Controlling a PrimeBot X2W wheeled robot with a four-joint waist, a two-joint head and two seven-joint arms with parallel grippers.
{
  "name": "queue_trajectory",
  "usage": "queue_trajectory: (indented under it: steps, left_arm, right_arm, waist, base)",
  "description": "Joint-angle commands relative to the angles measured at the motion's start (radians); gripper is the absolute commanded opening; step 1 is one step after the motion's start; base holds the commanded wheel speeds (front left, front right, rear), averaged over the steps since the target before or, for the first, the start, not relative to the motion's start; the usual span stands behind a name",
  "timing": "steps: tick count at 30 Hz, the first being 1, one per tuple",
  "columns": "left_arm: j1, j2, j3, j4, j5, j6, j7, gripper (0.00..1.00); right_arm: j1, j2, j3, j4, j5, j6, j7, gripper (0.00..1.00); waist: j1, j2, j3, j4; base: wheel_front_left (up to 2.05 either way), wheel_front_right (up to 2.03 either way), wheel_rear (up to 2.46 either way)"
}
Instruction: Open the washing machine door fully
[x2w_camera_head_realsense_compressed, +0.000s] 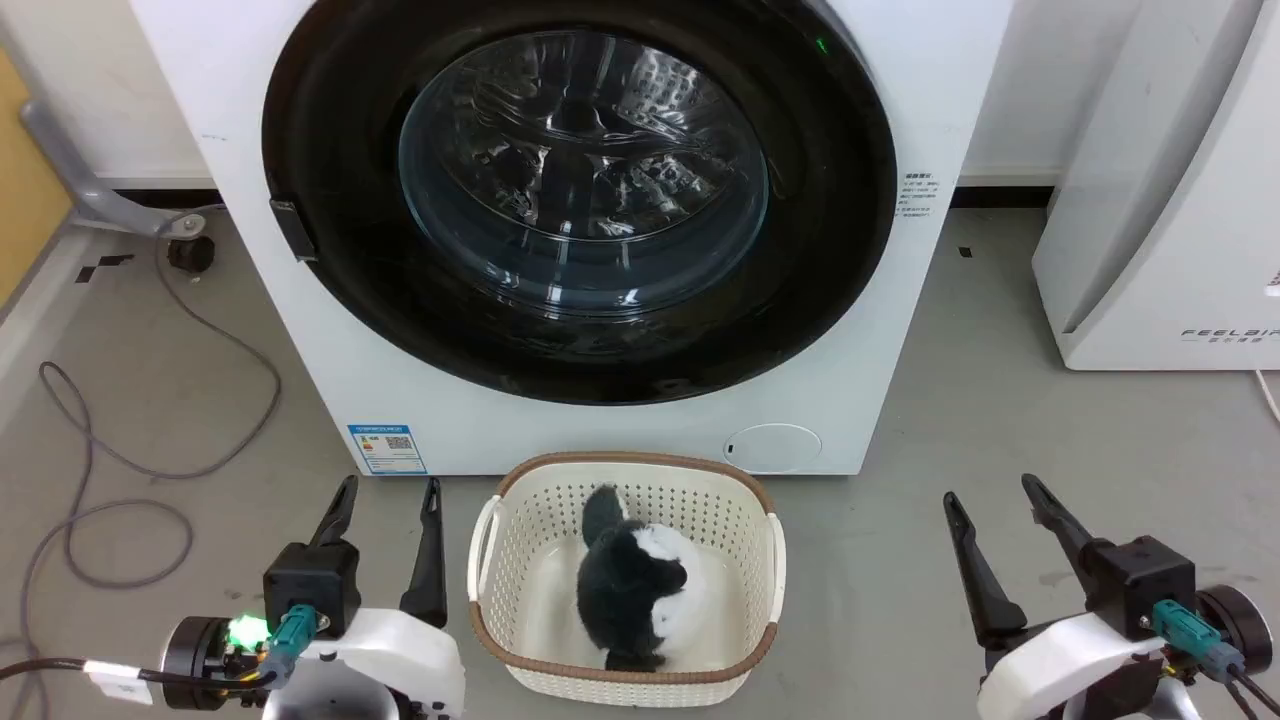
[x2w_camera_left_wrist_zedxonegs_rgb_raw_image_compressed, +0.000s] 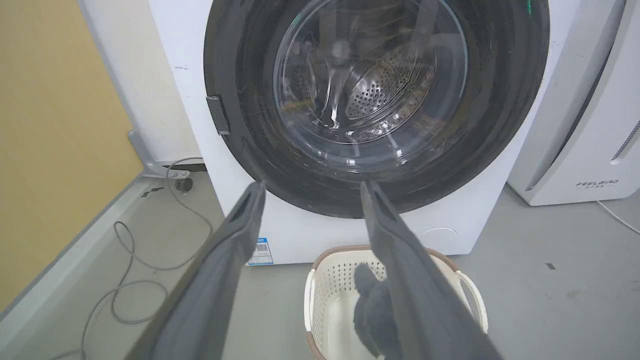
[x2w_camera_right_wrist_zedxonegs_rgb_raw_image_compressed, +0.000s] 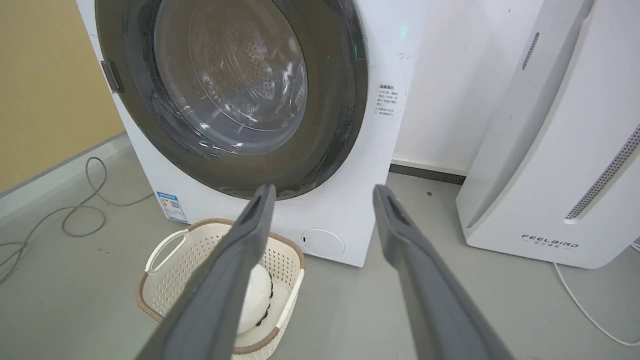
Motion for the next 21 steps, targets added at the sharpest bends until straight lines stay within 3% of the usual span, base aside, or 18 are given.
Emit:
queue_trajectory:
  steps: [1,4,5,6,14,21]
  left_arm:
    - [-0.007,0.000,-0.005,0.007,-0.011,0.000,-0.010,1.00]
    - [-0.009,0.000,-0.013,0.011,-0.014,0.002,-0.017,1.00]
    - [-0.009,0.000,-0.016,0.012,-0.016,0.002,-0.019,1.00]
    - [-0.010,0.000,-0.018,0.014,-0.019,0.003,-0.021,1.00]
    - [-0.015,0.000,-0.035,0.029,-0.030,0.007,-0.038,1.00]
    - [-0.017,0.000,-0.047,0.040,-0.042,0.011,-0.052,1.00]
  right_arm:
    - [0.004,0.000,-0.002,0.005,0.006,0.000,-0.010,1.00]
    - [0.006,0.000,-0.003,0.006,0.009,0.000,-0.016,1.00]
    - [0.006,0.000,-0.003,0.007,0.011,0.000,-0.018,0.88]
    - [0.007,0.000,-0.003,0.007,0.013,0.000,-0.020,0.00]
    - [0.013,0.001,-0.005,0.010,0.039,0.000,-0.037,0.00]
    - [0.014,0.001,0.001,0.017,0.208,0.000,-0.052,0.00]
  waist:
    - [0.0000,0.0000,0.000,-0.001]
    - [0.0000,0.0000,0.000,-0.002]
    - [0.0000,0.0000,-0.001,-0.003]
    - [0.0000,0.0000,-0.001,-0.003]
    - [0.0000,0.0000,-0.003,-0.008]
    - [0.0000,0.0000,-0.008,-0.011]
  base:
    - [0.00,0.00,0.00]
    - [0.00,0.00,0.00]
    - [0.00,0.00,0.00]
    - [0.00,0.00,0.00]
    - [0.00,0.00,0.00]
    - [0.00,0.00,0.00]
